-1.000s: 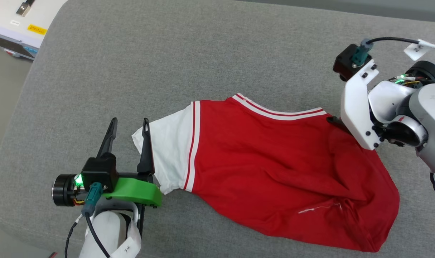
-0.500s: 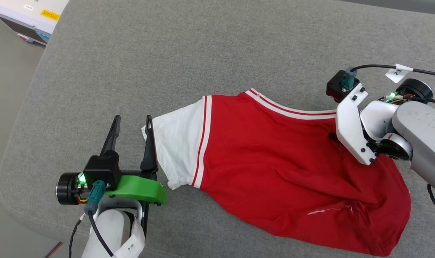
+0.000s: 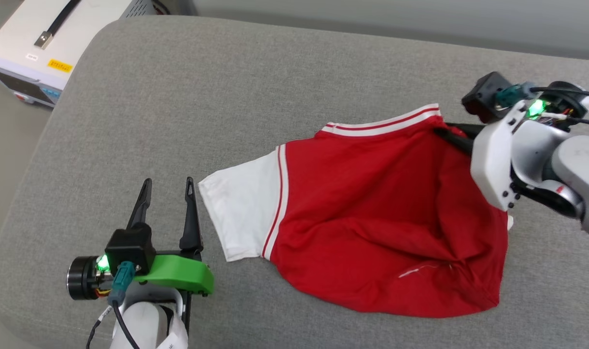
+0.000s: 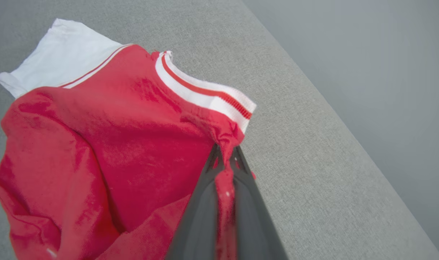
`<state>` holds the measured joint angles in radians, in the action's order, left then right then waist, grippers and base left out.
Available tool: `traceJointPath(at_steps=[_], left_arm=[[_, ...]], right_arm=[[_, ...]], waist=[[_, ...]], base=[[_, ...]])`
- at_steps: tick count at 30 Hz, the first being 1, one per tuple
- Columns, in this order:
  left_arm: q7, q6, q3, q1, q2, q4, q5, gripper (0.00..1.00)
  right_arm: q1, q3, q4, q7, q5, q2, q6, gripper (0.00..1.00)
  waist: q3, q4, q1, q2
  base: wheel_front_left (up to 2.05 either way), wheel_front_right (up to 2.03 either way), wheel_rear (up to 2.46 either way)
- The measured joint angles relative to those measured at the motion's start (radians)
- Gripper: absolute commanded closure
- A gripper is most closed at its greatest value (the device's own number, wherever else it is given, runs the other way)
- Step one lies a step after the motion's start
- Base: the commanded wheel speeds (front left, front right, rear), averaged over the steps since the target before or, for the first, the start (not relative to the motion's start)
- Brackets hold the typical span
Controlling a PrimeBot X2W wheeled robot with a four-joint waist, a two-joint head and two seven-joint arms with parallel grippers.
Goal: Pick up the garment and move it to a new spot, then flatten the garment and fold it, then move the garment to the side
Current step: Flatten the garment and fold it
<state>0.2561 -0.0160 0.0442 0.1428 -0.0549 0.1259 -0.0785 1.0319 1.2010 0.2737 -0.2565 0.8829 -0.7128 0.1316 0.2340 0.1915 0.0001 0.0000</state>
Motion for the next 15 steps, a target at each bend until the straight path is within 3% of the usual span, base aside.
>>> traceJointPath(at_steps=[8,15], left_arm=[[0.000,0.003,-0.029,-0.051,0.000,-0.006,0.000,0.00],[0.000,0.004,-0.032,-0.061,0.000,-0.014,0.000,0.00]], right_arm=[[-0.131,-0.193,-0.189,0.066,-0.018,-0.183,0.000,1.00],[-0.402,-0.508,-0.285,0.051,-0.046,-0.274,0.000,1.00]], waist=[[-0.044,-0.062,-0.0001,0.0000],[-0.062,-0.112,-0.0001,0.0000]], base=[[0.00,0.00,0.00],[0.00,0.00,0.00]])
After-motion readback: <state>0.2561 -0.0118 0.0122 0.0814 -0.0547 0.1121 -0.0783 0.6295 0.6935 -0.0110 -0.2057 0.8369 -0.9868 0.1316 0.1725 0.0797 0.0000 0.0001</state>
